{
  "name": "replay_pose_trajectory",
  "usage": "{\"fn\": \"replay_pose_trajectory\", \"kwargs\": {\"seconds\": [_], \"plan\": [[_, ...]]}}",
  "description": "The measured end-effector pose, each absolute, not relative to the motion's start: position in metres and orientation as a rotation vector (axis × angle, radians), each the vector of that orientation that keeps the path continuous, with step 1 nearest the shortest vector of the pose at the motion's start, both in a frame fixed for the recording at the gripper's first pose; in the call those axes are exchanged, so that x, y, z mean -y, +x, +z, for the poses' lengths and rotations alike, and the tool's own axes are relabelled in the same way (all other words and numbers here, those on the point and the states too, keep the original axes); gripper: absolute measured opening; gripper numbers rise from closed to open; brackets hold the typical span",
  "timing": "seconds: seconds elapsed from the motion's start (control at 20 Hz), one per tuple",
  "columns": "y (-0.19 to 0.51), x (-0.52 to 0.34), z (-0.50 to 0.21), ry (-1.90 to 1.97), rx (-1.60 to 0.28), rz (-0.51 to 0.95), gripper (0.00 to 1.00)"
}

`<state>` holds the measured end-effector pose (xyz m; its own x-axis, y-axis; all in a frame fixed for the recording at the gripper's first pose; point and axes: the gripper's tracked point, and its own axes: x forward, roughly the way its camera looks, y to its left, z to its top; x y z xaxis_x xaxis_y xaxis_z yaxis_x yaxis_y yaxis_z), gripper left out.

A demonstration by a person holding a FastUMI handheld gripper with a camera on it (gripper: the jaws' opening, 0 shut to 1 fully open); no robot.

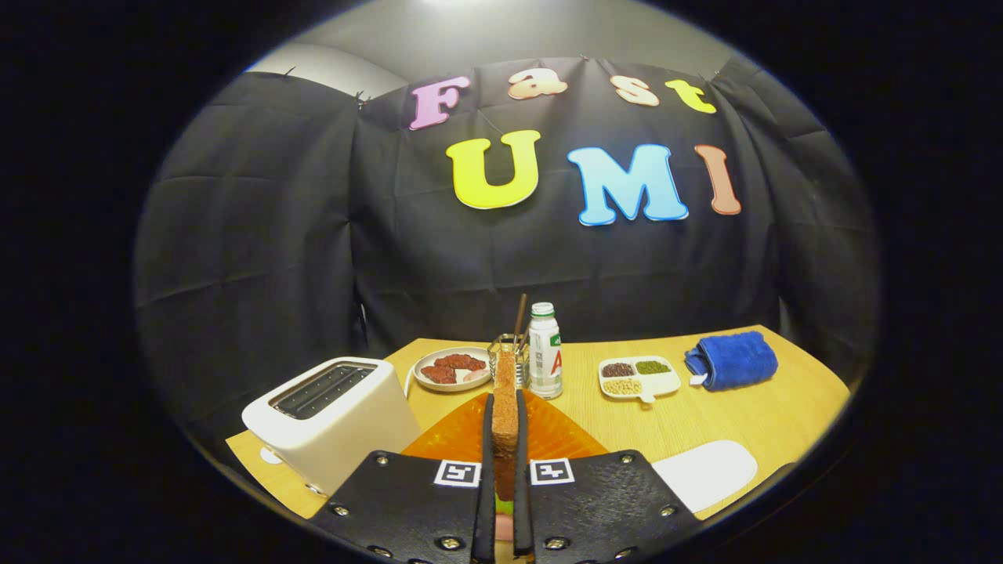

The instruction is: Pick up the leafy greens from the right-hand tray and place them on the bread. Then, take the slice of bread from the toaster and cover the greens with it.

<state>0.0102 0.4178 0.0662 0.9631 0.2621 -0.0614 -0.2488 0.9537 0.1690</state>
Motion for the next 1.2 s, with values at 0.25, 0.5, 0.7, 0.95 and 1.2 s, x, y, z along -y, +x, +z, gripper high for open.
{"fn": "replay_pose_trajectory", "kwargs": {"seconds": [0.25,0.5,0.7,0.95,1.2], "plan": [[0.023,-0.434,0.028,0.232,-0.163,0.297,0.09],[0.022,-0.462,0.013,0.263,-0.189,0.369,0.09],[0.024,-0.457,0.005,0.300,-0.203,0.373,0.09],[0.029,-0.444,-0.003,0.267,-0.216,0.346,0.09],[0.034,-0.427,-0.016,0.184,-0.225,0.314,0.12]]}}
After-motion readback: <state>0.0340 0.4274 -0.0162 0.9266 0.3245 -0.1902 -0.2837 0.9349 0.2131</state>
